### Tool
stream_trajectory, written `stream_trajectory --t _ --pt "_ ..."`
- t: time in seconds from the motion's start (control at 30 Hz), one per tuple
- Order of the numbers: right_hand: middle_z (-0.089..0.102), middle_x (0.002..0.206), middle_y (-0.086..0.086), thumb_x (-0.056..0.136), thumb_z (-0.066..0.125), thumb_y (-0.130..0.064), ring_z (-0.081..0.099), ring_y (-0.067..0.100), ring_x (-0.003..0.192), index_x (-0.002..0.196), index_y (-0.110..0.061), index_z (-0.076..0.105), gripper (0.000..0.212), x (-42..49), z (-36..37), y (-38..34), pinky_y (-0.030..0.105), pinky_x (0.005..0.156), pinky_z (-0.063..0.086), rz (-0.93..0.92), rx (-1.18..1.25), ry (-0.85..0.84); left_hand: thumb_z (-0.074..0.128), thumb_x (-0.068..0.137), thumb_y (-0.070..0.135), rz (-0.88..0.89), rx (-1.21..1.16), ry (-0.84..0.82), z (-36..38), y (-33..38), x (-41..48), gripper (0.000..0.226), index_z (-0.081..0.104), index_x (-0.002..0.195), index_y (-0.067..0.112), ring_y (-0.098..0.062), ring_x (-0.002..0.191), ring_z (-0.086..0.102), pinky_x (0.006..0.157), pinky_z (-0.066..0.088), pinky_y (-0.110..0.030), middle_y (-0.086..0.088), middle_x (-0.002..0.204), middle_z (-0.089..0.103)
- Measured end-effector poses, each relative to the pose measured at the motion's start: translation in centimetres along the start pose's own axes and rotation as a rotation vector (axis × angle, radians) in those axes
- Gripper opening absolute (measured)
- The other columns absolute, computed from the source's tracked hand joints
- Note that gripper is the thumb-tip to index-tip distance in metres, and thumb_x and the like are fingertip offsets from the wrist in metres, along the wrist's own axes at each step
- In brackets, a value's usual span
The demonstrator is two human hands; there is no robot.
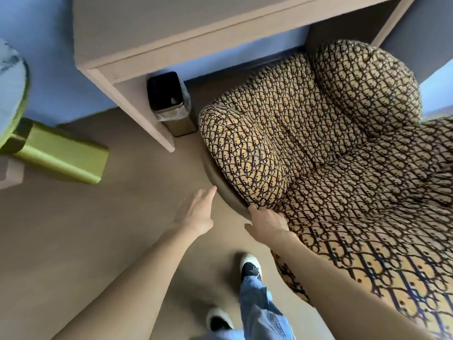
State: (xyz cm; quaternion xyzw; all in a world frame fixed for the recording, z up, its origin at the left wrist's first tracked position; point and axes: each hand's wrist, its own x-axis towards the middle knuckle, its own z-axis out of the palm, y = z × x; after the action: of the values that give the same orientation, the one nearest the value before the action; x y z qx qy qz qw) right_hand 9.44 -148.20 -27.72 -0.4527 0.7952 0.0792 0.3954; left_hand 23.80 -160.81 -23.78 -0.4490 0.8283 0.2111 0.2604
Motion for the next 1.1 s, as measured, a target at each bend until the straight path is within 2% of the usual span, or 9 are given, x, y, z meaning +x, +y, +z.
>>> stream_trajectory --t 0.17,0.3,0.5,0.67,0.87,1.0,1.1 --pt "0.056 0.136 0.009 0.1 0.052 -0.04 0.058 0.034 0.123 0.137 -0.016 0.045 0.045 4.3 2.5 -0.7 0.046 0.094 0.05 0.1 0.131 -0.049 0.062 0.085 -0.002 0.135 0.084 -0.06 -0.1 -1.1 5.2 0.091 0.018 0.159 0.03 -0.029 0.146 0.03 0.12 0.027 -0.053 -0.004 0.158 0.03" --pt "0.048 0.145 0.01 0.098 0.054 -0.031 0.051 0.035 0.132 0.153 -0.017 0.031 0.061 7.2 4.6 -2.9 0.046 0.103 0.048 0.161 0.25 -0.033 0.068 0.089 0.006 0.254 0.274 -0.062 -0.2 -3.1 9.2 0.089 0.018 0.16 0.027 -0.025 0.15 0.025 0.124 0.018 -0.054 -0.001 0.165 0.026" --pt "0.06 0.125 0.015 0.09 0.06 -0.011 0.058 0.035 0.114 0.139 -0.014 0.044 0.052 9.9 6.5 -6.5 0.04 0.094 0.049 0.364 0.454 0.182 0.065 0.091 0.003 0.49 0.371 -0.111 -0.2 -6.5 14.9 0.094 0.009 0.162 0.03 -0.025 0.157 0.007 0.128 0.007 -0.051 0.004 0.171 0.011" --pt "0.065 0.121 0.015 0.092 0.061 -0.017 0.063 0.036 0.108 0.143 -0.015 0.045 0.053 11.8 6.5 -8.5 0.039 0.089 0.053 0.498 0.515 0.283 0.066 0.088 0.003 0.716 0.457 -0.087 0.5 -7.9 19.4 0.092 0.016 0.161 0.031 -0.028 0.156 0.011 0.127 0.007 -0.052 -0.002 0.169 0.018" --pt "0.066 0.112 0.014 0.084 0.066 -0.013 0.063 0.034 0.102 0.129 -0.012 0.041 0.051 14.1 8.2 -10.5 0.039 0.085 0.05 0.578 0.467 0.409 0.07 0.089 0.018 0.854 0.565 -0.005 1.0 -7.5 24.2 0.077 0.031 0.155 0.03 -0.032 0.146 0.029 0.125 0.014 -0.055 -0.007 0.154 0.04" --pt "0.068 0.116 0.015 0.088 0.066 -0.021 0.063 0.036 0.106 0.136 -0.015 0.045 0.052 16.1 9.1 -9.9 0.042 0.093 0.048 0.591 0.405 0.444 0.07 0.088 0.044 0.982 0.679 0.097 1.8 -8.3 26.5 0.078 0.03 0.154 0.03 -0.032 0.142 0.029 0.121 0.02 -0.059 -0.007 0.154 0.037" --pt "0.067 0.119 0.015 0.088 0.069 -0.024 0.062 0.037 0.11 0.138 -0.017 0.048 0.054 17.7 10.0 -10.1 0.044 0.097 0.048 0.638 0.419 0.497 0.069 0.086 0.055 1.063 0.714 0.154 1.9 -8.4 28.5 0.083 0.028 0.154 0.032 -0.034 0.143 0.025 0.118 0.023 -0.064 -0.008 0.154 0.035"
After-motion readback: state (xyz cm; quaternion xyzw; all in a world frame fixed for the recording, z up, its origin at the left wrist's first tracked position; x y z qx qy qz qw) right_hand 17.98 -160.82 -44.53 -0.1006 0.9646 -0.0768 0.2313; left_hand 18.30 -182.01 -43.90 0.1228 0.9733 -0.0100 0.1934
